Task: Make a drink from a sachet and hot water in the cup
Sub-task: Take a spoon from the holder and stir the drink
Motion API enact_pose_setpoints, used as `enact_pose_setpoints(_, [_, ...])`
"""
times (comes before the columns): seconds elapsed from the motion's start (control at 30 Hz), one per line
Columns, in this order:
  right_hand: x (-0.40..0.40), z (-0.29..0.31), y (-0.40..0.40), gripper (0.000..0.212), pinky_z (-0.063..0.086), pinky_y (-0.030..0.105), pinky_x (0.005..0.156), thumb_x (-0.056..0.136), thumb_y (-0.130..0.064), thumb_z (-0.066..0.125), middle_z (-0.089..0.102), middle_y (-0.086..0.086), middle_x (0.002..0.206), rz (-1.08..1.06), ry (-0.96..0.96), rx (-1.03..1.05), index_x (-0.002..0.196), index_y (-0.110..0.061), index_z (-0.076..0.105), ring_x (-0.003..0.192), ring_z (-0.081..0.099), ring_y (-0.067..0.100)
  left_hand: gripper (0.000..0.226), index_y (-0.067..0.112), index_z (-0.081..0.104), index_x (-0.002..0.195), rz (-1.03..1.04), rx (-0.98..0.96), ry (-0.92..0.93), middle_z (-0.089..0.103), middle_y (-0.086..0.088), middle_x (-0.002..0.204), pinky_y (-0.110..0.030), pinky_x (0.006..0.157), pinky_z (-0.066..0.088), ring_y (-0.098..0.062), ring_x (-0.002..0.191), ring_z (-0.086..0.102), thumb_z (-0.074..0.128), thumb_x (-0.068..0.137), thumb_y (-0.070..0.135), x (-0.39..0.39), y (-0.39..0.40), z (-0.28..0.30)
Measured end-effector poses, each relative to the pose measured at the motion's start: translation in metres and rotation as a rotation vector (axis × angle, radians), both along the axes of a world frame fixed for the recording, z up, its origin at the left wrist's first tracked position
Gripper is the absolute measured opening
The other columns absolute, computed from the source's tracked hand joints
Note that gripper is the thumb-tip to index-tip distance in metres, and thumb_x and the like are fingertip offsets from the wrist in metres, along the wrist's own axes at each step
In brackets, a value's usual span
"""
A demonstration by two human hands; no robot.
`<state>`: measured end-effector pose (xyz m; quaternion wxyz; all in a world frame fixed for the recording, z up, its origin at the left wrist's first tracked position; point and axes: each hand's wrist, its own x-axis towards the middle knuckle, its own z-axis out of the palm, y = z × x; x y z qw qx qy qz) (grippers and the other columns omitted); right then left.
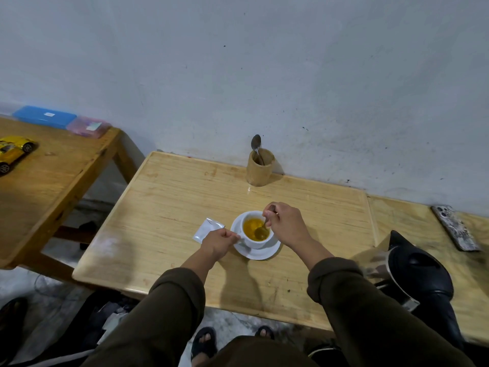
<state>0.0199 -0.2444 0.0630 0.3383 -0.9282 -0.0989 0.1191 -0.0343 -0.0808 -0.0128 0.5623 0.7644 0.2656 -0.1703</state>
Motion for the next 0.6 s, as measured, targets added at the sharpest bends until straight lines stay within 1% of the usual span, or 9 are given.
enact_pose_setpoints(0.1, [-0.0009, -0.0024, 0.0004, 0.021, 0.047, 0.031, 0.085, 0.094, -0.015, 0.049, 0.069, 0.010, 0.101, -0.007, -0.062, -0.029, 0.096, -0.012, 0.069, 0.095, 0.063, 0.024, 0.014, 0.016, 0.063, 0.089, 0.011, -0.016, 0.003, 0.059, -0.001, 0.091, -0.021, 0.055, 0.037, -0.015, 0.085, 0.050, 0.063, 0.087, 0.030, -0.0003, -0.0004, 0.0004])
enact_pose_setpoints(0.2, [-0.0047, -0.0016, 0.0021, 0.021, 0.046, 0.028, 0.088, 0.093, -0.016, 0.052, 0.071, 0.007, 0.107, 0.018, -0.044, 0.035, 0.102, -0.012, 0.071, 0.101, 0.062, 0.021, 0.013, 0.016, 0.062, 0.089, 0.017, -0.018, 0.002, 0.058, 0.000, 0.089, -0.021, 0.054, 0.036, -0.014, 0.081, 0.050, 0.063, 0.087, 0.029, -0.0001, -0.0009, 0.0005])
enact_pose_setpoints(0.27, [-0.0069, 0.0000, 0.0029, 0.019, 0.051, 0.029, 0.089, 0.092, -0.015, 0.053, 0.074, 0.007, 0.101, 0.024, -0.009, 0.091, 0.098, -0.012, 0.072, 0.096, 0.067, 0.019, 0.014, 0.016, 0.062, 0.088, 0.020, -0.024, 0.005, 0.057, 0.000, 0.087, -0.021, 0.053, 0.035, -0.010, 0.072, 0.048, 0.064, 0.087, 0.030, -0.0001, -0.0008, -0.0006])
enact_pose_setpoints(0.3, [-0.0074, 0.0010, 0.0033, 0.018, 0.053, 0.032, 0.088, 0.092, -0.015, 0.054, 0.075, 0.008, 0.095, 0.023, 0.009, 0.115, 0.094, -0.012, 0.072, 0.092, 0.068, 0.019, 0.014, 0.016, 0.062, 0.087, 0.022, -0.026, 0.004, 0.058, 0.000, 0.087, -0.022, 0.052, 0.034, -0.010, 0.070, 0.047, 0.064, 0.086, 0.030, -0.0001, -0.0005, -0.0017])
enact_pose_setpoints(0.37, [-0.0078, 0.0035, 0.0039, 0.018, 0.053, 0.035, 0.085, 0.092, -0.015, 0.053, 0.075, 0.008, 0.084, 0.025, 0.034, 0.120, 0.088, -0.010, 0.070, 0.085, 0.069, 0.021, 0.015, 0.016, 0.063, 0.087, 0.021, -0.028, 0.001, 0.059, -0.001, 0.089, -0.022, 0.053, 0.035, -0.012, 0.076, 0.048, 0.065, 0.086, 0.031, -0.0001, 0.0002, -0.0034])
enact_pose_setpoints(0.43, [-0.0061, 0.0044, 0.0036, 0.020, 0.050, 0.036, 0.082, 0.092, -0.016, 0.050, 0.070, 0.007, 0.080, 0.026, 0.031, 0.072, 0.086, -0.008, 0.068, 0.086, 0.066, 0.024, 0.016, 0.016, 0.063, 0.088, 0.020, -0.029, -0.001, 0.059, -0.001, 0.090, -0.025, 0.057, 0.037, -0.014, 0.081, 0.049, 0.065, 0.085, 0.032, 0.0000, 0.0005, -0.0042])
enact_pose_setpoints(0.5, [-0.0031, 0.0020, 0.0021, 0.021, 0.046, 0.033, 0.080, 0.093, -0.016, 0.048, 0.068, 0.010, 0.088, 0.028, -0.018, -0.004, 0.089, -0.008, 0.067, 0.089, 0.062, 0.025, 0.016, 0.017, 0.064, 0.089, 0.023, -0.029, 0.001, 0.059, -0.001, 0.091, -0.026, 0.065, 0.038, -0.015, 0.085, 0.050, 0.064, 0.086, 0.032, 0.0004, 0.0007, -0.0049])
enact_pose_setpoints(0.6, [-0.0023, -0.0007, 0.0012, 0.022, 0.042, 0.028, 0.082, 0.094, -0.016, 0.048, 0.067, 0.010, 0.102, 0.019, -0.075, -0.051, 0.097, -0.011, 0.069, 0.097, 0.060, 0.024, 0.016, 0.017, 0.063, 0.088, 0.023, -0.032, 0.000, 0.059, -0.001, 0.090, -0.026, 0.060, 0.038, -0.015, 0.082, 0.049, 0.065, 0.085, 0.033, 0.0008, 0.0008, -0.0058])
